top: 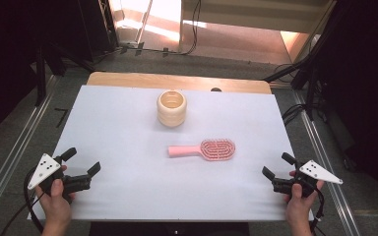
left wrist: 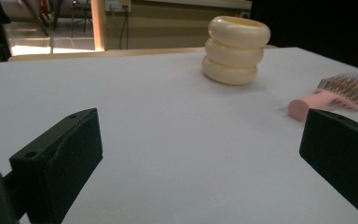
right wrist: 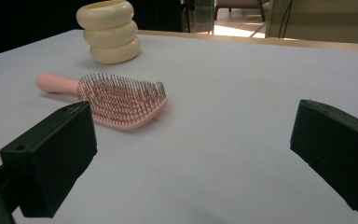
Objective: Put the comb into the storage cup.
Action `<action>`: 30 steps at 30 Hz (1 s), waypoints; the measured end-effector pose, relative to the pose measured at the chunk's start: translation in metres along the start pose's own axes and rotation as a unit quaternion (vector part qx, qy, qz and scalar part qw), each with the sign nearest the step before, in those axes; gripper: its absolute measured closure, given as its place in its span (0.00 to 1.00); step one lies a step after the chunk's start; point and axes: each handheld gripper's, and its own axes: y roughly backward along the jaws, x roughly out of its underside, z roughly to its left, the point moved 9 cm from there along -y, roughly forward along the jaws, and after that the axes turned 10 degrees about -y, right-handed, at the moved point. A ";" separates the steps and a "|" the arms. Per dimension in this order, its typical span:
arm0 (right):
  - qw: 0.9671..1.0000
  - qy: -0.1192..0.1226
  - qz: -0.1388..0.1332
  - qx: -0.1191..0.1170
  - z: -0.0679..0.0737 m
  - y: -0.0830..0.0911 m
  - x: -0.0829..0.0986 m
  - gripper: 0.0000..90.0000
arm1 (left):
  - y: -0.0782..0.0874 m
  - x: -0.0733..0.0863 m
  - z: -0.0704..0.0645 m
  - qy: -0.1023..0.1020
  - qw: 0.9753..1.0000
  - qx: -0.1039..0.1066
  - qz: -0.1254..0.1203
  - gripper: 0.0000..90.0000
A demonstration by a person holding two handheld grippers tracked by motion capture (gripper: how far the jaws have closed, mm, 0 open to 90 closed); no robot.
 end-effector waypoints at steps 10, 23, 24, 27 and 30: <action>1.000 0.001 0.000 -0.003 0.001 0.001 0.000 0.00 | -0.004 -0.018 -0.018 -0.023 0.999 0.023 0.005 0.00; 1.000 0.010 0.006 -0.007 0.004 -0.002 0.002 0.00 | -0.021 -0.037 -0.028 -0.035 0.998 0.048 0.026 0.00; 1.000 0.010 0.006 -0.007 0.004 -0.002 0.002 0.00 | -0.023 -0.038 -0.029 -0.037 0.998 0.051 0.027 0.00; 1.000 0.011 0.007 -0.009 0.005 -0.002 0.002 0.00 | -0.029 -0.044 -0.031 -0.039 0.997 0.061 0.030 0.00; 1.000 0.009 0.007 -0.012 0.005 -0.002 0.002 0.00 | -0.037 -0.052 -0.035 -0.045 0.996 0.074 0.032 0.00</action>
